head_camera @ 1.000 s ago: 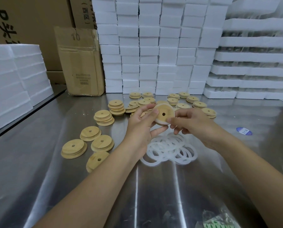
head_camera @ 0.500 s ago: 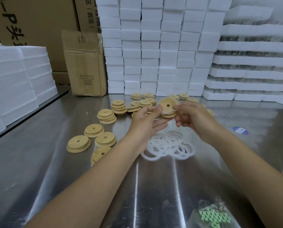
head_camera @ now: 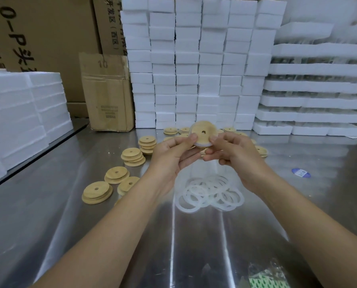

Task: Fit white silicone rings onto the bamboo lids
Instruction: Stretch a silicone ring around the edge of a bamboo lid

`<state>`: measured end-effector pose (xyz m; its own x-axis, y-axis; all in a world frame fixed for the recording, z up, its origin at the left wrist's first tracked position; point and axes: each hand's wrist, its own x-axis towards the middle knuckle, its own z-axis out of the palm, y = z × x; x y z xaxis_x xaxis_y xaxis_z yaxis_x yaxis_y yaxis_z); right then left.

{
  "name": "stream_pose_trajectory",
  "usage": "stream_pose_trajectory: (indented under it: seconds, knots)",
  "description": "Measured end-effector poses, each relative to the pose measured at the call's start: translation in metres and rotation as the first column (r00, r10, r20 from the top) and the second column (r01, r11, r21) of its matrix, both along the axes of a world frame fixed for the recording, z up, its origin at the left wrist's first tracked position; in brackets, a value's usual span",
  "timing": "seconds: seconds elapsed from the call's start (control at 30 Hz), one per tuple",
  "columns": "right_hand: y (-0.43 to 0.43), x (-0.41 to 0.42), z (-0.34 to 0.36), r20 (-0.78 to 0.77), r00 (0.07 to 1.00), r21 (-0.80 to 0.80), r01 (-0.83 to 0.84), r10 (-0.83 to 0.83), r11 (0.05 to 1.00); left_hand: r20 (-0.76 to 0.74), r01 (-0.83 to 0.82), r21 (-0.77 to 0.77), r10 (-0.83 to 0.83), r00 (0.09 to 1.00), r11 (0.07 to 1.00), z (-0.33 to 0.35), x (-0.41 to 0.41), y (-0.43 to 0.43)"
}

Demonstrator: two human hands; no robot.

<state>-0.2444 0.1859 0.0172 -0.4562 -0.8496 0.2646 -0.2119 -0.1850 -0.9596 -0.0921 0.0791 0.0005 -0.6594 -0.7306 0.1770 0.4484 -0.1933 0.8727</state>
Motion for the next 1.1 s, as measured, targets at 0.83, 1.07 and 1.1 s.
stream_pose_trajectory:
  seconds: [0.83, 1.07, 1.1]
  knots:
    - [-0.008, -0.004, -0.007, 0.150, 0.989, -0.028, 0.007, -0.003, 1.000, 0.207, -0.029, -0.280, 0.090, 0.974, 0.960, 0.001, -0.011, 0.007]
    - [-0.005, -0.006, -0.009, -0.113, 0.991, 0.007, -0.065, 0.066, 0.998, 0.227, -0.140, -0.402, 0.246, 0.942, 0.905, -0.007, -0.006, -0.001]
    - [-0.005, -0.005, -0.011, -0.145, 0.987, 0.018, -0.067, 0.069, 0.998, 0.208, -0.167, -0.415, 0.272, 0.940, 0.894, -0.007, -0.006, -0.001]
